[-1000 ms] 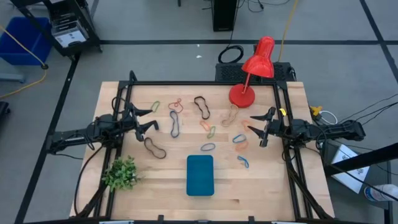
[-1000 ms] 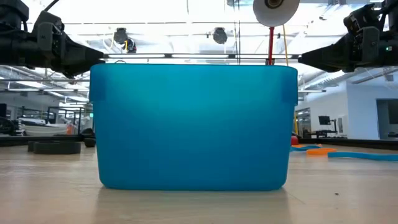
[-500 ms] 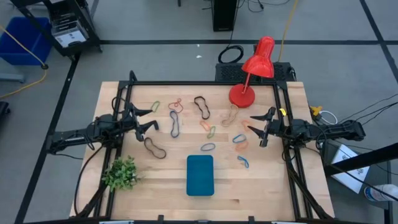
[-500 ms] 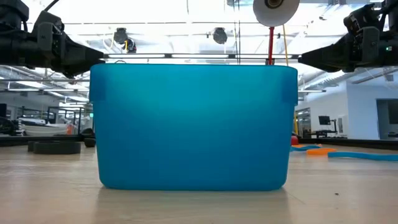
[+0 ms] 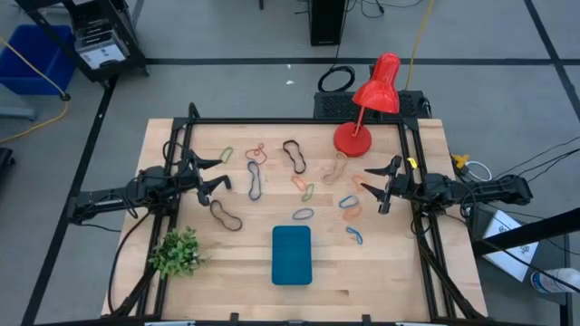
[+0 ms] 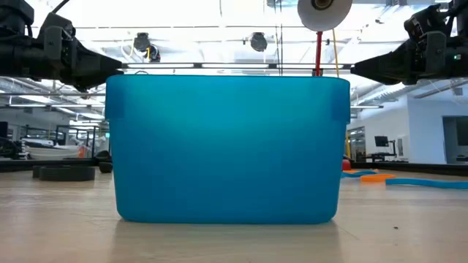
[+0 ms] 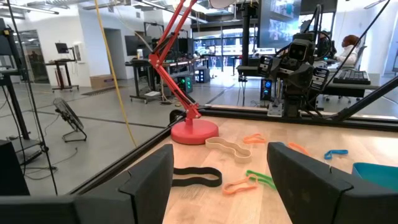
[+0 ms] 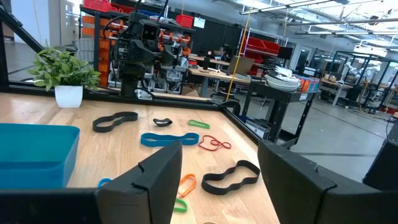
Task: Pick and place rubber bands into bin
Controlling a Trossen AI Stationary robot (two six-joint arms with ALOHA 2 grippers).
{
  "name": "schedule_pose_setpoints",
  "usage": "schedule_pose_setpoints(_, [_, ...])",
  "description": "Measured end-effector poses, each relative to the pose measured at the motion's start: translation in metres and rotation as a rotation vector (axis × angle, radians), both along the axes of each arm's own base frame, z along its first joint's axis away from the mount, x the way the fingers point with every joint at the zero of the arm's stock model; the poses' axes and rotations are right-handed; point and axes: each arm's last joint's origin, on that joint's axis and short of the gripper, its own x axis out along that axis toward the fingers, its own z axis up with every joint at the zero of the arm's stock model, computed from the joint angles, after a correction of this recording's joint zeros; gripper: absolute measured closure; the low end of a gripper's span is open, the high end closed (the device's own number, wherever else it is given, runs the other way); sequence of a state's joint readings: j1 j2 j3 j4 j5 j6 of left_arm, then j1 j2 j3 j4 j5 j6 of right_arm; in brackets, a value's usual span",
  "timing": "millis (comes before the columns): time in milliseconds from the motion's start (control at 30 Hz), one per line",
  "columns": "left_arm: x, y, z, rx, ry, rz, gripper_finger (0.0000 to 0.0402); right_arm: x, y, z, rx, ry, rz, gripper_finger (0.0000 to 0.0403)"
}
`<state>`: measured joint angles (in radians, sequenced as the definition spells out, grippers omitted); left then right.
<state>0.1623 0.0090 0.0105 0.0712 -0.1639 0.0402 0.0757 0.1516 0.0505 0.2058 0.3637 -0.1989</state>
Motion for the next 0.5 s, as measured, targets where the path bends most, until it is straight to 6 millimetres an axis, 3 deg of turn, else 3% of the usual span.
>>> schedule_pose_setpoints(500, [0.0000, 0.0000, 0.0000, 0.000, 0.000, 0.000, 0.0135, 0.0000, 0.0000, 0.0000, 0.000, 0.000, 0.000, 0.0198])
